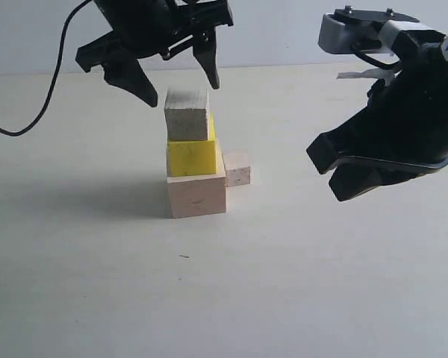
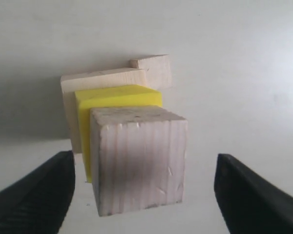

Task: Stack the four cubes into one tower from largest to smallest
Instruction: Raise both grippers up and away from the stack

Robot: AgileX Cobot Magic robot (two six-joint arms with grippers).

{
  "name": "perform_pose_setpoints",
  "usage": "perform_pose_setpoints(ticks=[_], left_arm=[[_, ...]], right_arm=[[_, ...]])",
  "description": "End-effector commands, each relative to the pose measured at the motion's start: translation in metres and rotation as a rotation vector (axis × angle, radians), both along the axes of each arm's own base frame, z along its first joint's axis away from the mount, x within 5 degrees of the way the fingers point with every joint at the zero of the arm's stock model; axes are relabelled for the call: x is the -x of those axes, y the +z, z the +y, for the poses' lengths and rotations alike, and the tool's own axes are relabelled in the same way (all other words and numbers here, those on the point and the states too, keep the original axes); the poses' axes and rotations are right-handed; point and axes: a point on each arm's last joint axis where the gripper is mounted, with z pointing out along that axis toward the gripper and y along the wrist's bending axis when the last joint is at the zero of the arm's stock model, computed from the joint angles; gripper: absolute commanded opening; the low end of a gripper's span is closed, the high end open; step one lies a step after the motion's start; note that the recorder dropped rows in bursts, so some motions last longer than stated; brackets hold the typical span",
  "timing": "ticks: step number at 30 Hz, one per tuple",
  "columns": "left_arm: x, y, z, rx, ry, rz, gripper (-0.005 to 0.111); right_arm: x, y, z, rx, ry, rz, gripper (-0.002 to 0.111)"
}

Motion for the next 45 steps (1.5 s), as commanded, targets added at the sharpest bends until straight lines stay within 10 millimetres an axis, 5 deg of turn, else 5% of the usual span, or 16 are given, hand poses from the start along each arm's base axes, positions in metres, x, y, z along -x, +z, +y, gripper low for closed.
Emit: perform_pose_setpoints(ticks=[1,5,11,17,23,29,37,45], left_arm=[[0.009,0.020,0.005,0.025,-0.009,-0.038,0.075],[0.019,0.042,0.011,0.050,-0.030,-0.093,0.057],[0.033,0.071,0.022,0.042,-0.144,-0.219,-0.001],[0.040,0.087,0.038,-0.055,-0.197,-0.330,0.000],[0.041,0.079,0.047,-0.147,-0.268,-0.355,0.000],[0.027,0.072,0.084,-0.215,-0.221,-0.341,0.000],[0.025,0.070,0.120,-0.024,-0.248,-0.324,0.000],[0.018,0.025,0.117,0.168,-0.281,-0.303,0.000]], right_arm=[[0.001,0.000,-0.001,-0.003,0.007,-0.003,0.000],[0.001,0.001,-0.001,-0.005,0.007,-0.010,0.000],[-0.003,0.002,0.000,-0.019,-0.002,-0.044,0.000],[-0.012,-0.004,0.004,-0.022,-0.016,-0.070,0.000],[-0.026,-0.025,0.010,0.016,-0.019,-0.030,0.000],[-0.035,-0.037,0.015,0.020,-0.044,-0.022,0.000],[-0.047,-0.032,0.020,-0.061,-0.110,-0.141,0.000],[-0.055,-0.033,0.027,-0.153,-0.228,-0.139,0.000]])
